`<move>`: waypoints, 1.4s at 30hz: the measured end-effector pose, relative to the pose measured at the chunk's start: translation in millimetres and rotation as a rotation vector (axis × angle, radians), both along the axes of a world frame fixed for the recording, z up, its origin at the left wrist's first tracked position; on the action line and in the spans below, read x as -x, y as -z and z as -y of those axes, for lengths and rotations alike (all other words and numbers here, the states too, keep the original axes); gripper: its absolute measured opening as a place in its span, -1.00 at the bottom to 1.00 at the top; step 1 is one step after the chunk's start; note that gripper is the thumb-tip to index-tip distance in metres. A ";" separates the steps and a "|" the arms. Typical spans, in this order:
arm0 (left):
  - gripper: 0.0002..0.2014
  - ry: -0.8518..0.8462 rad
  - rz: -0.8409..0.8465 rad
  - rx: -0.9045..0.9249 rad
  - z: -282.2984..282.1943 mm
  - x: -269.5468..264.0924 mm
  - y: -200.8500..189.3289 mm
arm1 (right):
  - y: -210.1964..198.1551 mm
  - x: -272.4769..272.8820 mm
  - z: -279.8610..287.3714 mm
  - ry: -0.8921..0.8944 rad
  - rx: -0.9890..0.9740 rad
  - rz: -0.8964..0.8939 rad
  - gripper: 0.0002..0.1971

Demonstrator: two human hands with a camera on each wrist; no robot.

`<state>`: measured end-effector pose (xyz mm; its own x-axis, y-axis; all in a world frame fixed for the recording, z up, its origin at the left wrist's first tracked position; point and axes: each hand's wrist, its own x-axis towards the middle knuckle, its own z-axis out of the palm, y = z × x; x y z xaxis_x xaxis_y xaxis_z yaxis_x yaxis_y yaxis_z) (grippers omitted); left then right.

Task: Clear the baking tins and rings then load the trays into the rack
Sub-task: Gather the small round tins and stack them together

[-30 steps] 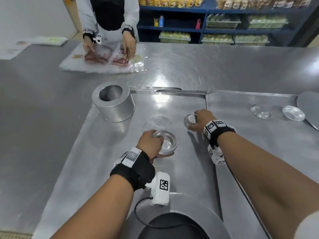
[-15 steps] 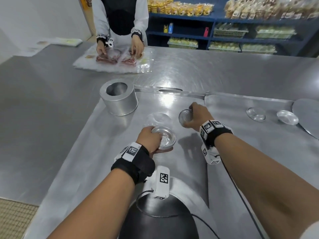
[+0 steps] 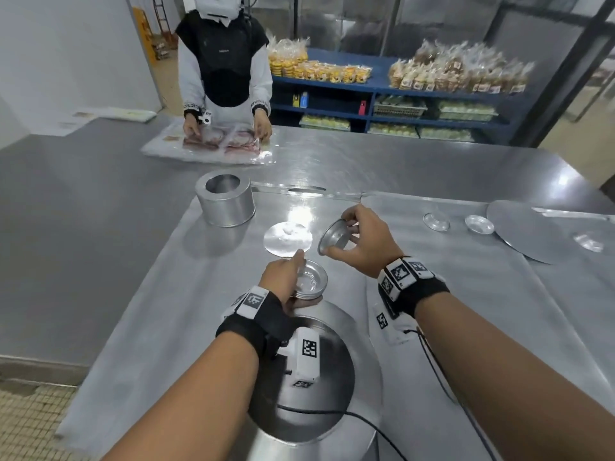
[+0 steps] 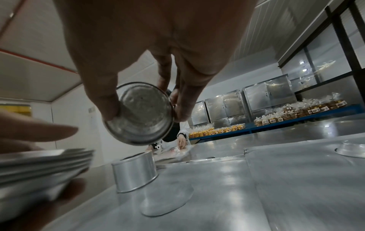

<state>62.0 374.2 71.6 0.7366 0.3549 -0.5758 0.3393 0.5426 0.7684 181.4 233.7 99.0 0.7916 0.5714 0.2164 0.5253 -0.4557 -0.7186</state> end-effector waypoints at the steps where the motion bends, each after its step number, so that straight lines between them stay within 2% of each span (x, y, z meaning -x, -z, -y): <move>1: -0.55 0.006 0.002 0.011 4.2 5.4 0.1 | -2.6 12.6 5.3 -0.007 -0.037 0.005 -0.32; 5: -0.45 0.039 0.032 -0.011 20.1 26.2 -0.8 | -4.6 57.5 26.1 -0.042 -0.131 0.010 -0.40; 9: -0.33 0.104 0.061 -0.034 37.2 44.2 -1.5 | 0.0 94.2 46.9 -0.069 -0.186 -0.055 -0.40; 15: -0.68 0.111 0.102 -0.016 68.2 62.7 -11.6 | 9.6 126.9 76.5 -0.060 -0.223 -0.138 -0.42; 22: -0.67 0.137 0.105 -0.093 96.6 59.4 -5.9 | 14.6 128.6 114.5 -0.095 -0.232 -0.321 -0.45; 27: -0.66 0.132 0.057 -0.136 112.2 38.3 -0.2 | 20.7 101.0 140.8 -0.147 -0.158 -0.422 -0.38; 30: -0.48 0.146 0.037 -0.170 124.4 18.8 4.7 | 23.0 71.1 154.8 -0.154 -0.066 -0.412 -0.36; 33: -0.60 0.113 0.060 -0.059 142.4 0.2 1.9 | 23.8 33.8 168.6 -0.138 0.140 -0.286 -0.43; 36: -0.61 0.111 0.061 -0.031 159.4 -23.5 6.4 | 26.4 -7.1 183.1 -0.103 0.368 -0.165 -0.55; 42: -0.63 0.102 0.020 -0.023 185.7 -72.1 15.6 | 39.9 -90.1 207.2 0.027 0.587 -0.067 -0.61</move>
